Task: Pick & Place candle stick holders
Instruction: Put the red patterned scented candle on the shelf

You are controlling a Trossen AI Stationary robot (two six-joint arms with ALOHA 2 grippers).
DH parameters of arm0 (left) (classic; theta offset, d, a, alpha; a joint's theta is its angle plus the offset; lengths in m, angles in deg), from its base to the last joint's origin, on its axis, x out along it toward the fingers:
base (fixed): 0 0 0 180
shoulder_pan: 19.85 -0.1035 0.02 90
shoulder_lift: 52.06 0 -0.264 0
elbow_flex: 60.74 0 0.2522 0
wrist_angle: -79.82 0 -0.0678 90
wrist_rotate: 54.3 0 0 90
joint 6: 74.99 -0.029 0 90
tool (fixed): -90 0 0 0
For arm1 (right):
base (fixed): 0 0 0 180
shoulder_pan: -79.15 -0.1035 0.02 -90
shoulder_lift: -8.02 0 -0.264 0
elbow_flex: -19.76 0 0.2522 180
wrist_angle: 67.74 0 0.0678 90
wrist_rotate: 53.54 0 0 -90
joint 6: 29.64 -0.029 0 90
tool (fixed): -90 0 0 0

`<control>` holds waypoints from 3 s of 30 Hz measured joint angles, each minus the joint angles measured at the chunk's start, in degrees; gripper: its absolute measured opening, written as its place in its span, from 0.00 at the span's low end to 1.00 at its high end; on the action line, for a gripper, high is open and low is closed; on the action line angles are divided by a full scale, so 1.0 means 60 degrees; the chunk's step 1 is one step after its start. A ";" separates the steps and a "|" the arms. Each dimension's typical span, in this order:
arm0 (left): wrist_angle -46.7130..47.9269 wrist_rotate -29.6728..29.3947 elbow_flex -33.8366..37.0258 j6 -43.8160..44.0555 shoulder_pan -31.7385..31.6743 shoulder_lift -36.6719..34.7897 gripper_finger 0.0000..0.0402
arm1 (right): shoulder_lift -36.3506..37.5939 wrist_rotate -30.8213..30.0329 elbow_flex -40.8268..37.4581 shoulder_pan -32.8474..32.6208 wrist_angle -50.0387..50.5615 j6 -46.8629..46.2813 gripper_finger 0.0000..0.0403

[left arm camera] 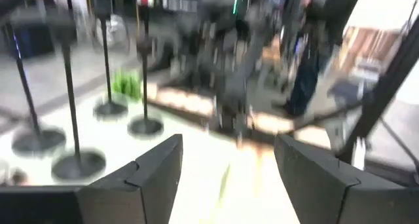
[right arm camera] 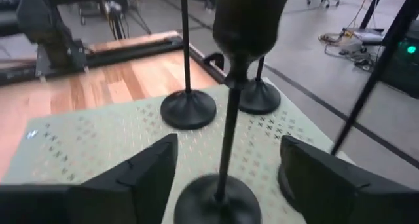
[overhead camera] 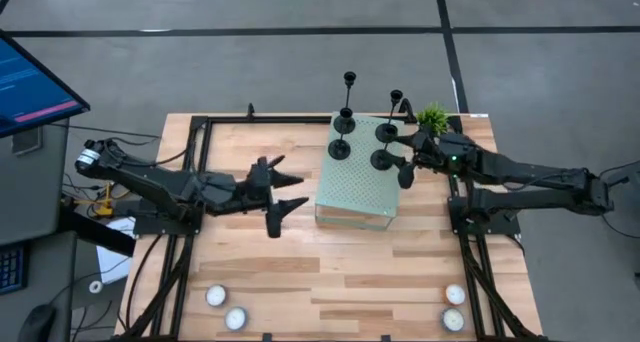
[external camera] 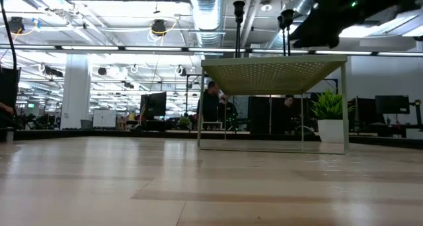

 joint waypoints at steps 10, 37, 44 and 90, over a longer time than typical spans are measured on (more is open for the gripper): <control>0.5033 0.2379 -0.0011 0.4527 0.0945 -0.0076 0.61 | 0.0594 0.0028 0.1968 0.0000 0.3795 0.0015 0.68; 0.8952 0.5227 0.1146 1.0724 0.6418 0.0980 0.57 | 0.0746 0.0025 0.2029 0.0000 0.4575 -0.0326 0.69; 0.8102 0.5059 0.1432 1.0723 0.6722 0.0984 0.57 | 0.0746 0.0025 0.2029 0.0007 0.4623 -0.0322 0.69; 0.6496 0.6237 0.1432 1.0159 0.5812 0.2114 0.77 | 0.0746 -0.0046 0.2025 0.0033 0.4900 -0.0329 0.69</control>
